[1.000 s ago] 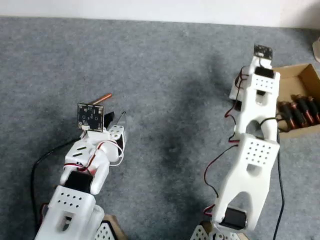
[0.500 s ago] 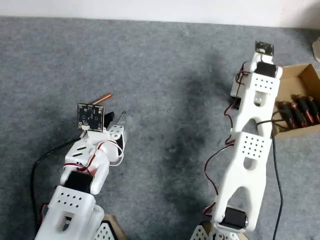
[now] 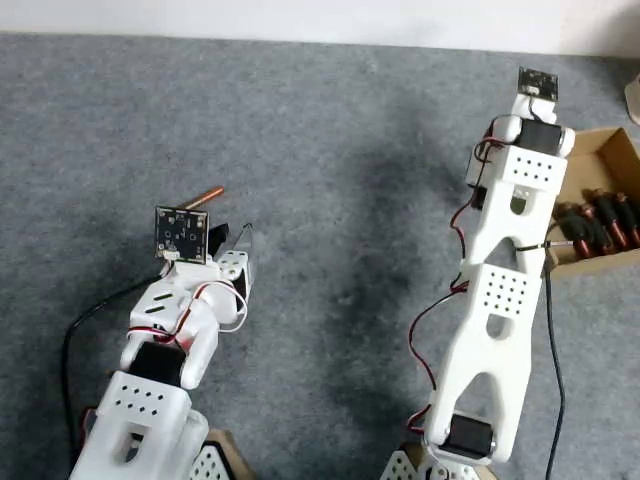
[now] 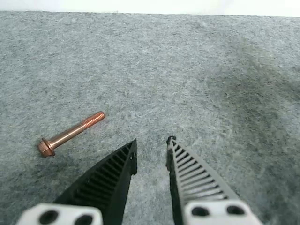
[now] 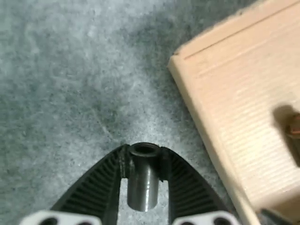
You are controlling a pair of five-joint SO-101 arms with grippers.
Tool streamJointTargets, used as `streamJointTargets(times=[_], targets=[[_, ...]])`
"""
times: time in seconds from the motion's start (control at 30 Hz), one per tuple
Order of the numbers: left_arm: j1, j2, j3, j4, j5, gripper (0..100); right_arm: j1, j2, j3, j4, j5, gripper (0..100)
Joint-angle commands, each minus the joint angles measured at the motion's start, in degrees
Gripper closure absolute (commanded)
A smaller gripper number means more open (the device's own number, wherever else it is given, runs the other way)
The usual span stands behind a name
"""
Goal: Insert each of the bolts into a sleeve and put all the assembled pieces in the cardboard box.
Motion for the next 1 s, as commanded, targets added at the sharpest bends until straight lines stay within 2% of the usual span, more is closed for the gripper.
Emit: streamJointTargets(times=[0.0,0.13,0.4,0.97], targets=[[0.04,0.66,-2.24,0.18,-0.44,89,0.92,-2.24,-8.13,0.92,-1.58,99.3],[0.04,0.66,-2.33,0.18,-0.44,89,0.04,-2.24,-7.08,1.01,-2.90,99.3],[0.04,0.66,-2.68,0.44,-0.35,89,-2.77,-7.60,12.62,1.01,-1.05,99.4],[-0.04,0.66,-2.86,0.44,-0.26,89,-2.42,-34.86,40.66,0.84,1.93,99.3]])
